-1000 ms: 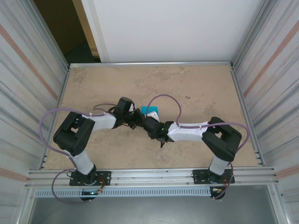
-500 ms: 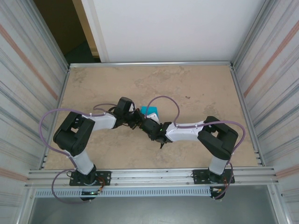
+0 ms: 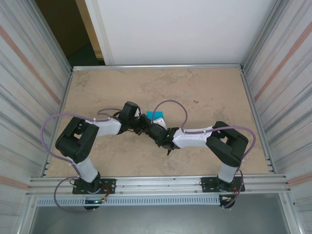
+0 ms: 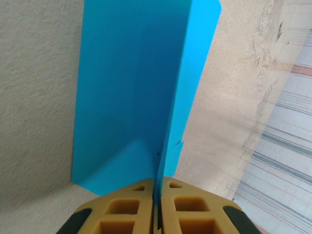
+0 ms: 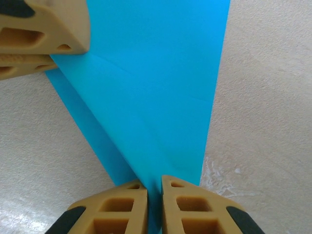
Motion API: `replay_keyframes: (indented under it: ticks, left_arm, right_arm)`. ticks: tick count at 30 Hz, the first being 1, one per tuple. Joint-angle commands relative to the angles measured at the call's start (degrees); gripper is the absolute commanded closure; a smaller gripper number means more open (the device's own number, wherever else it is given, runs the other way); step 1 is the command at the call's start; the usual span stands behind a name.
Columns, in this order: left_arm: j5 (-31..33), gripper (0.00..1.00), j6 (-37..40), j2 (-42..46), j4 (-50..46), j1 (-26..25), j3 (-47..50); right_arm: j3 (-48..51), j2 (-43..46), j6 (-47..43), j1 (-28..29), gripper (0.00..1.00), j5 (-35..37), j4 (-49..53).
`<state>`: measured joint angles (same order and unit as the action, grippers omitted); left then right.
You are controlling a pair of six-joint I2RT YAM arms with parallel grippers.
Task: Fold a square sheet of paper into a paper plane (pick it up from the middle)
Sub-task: Fourth fold the wing at the center of the table.
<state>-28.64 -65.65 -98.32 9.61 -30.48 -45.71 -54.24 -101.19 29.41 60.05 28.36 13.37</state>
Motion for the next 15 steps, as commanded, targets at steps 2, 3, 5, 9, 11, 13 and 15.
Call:
replay_keyframes:
  ticks: [2,3,5,9,11,13,15]
  left_arm:
    - [-0.1,0.85,2.5,2.8,-2.5,1.2,-2.0]
    - [-0.2,0.83,3.1,3.0,-3.1,1.7,-2.3]
    - [-0.3,0.79,4.6,3.8,-4.8,3.3,-3.1]
    - [0.4,0.71,8.2,5.9,-9.0,6.6,-4.9]
    - [1.0,0.67,9.3,7.3,-9.9,8.0,-4.8]
    - [1.3,0.64,9.9,8.7,-10.0,9.4,-3.9]
    - [1.3,0.62,10.1,10.1,-9.3,10.2,-2.5]
  right_arm:
    - [-0.1,-0.2,-0.7,0.4,0.91,0.8,0.6]
    - [0.2,0.1,-1.2,0.3,0.93,0.1,0.1]
    - [0.7,0.8,-1.7,0.2,0.95,-1.6,-1.2]
    - [2.4,2.6,-1.9,-1.5,0.99,-7.0,-4.3]
    - [3.7,3.7,-1.6,-2.8,1.0,-10.6,-6.3]
    - [5.1,4.9,-0.9,-4.4,1.0,-14.2,-8.2]
    - [6.2,6.0,-0.3,-5.8,1.0,-18.0,-10.0]
